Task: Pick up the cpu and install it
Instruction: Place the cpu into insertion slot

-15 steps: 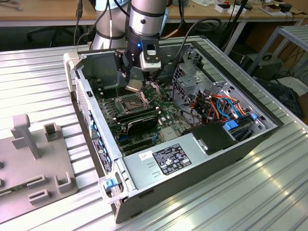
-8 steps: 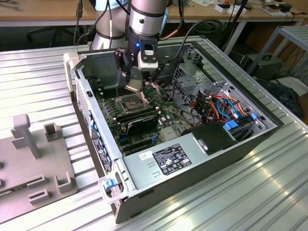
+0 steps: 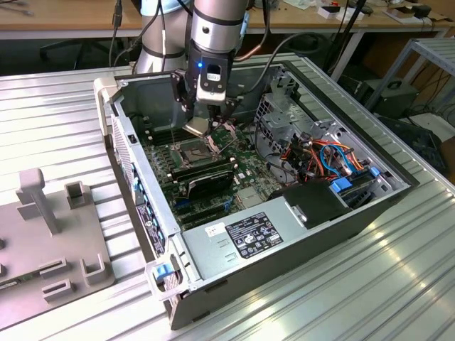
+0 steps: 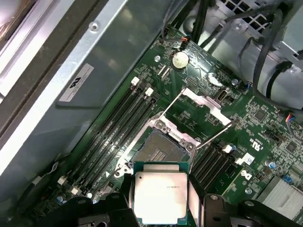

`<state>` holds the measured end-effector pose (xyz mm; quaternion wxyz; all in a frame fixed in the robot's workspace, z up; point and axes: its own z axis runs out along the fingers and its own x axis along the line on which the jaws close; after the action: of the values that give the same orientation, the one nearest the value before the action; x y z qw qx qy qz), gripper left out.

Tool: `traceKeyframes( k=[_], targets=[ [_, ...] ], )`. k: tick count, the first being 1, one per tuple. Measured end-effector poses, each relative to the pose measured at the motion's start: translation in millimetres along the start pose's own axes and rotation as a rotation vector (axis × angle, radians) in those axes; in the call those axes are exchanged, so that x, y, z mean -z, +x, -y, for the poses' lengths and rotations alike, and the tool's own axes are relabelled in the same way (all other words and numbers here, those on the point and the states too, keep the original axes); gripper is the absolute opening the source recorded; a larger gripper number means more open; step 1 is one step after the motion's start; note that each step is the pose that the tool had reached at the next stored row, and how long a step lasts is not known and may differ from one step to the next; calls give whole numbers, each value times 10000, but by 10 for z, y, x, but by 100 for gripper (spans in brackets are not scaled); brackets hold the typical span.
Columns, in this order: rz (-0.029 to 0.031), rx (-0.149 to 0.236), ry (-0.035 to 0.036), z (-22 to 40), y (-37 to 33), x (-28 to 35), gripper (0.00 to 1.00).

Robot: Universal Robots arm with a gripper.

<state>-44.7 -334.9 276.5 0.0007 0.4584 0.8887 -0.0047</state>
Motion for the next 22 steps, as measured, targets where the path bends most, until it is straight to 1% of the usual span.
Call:
traceKeyframes(
  k=[5,6,8,10,12,22],
  targets=[
    [-8,-931,5,0,0,-4,55],
    [-10,-1221,7,0,0,-5,55],
    [-12,-1517,9,0,0,-6,55],
    [-15,-1920,11,0,0,-7,55],
    [-16,-1997,12,0,0,-7,55],
    [-16,-2010,11,0,0,-7,55]
  ],
)
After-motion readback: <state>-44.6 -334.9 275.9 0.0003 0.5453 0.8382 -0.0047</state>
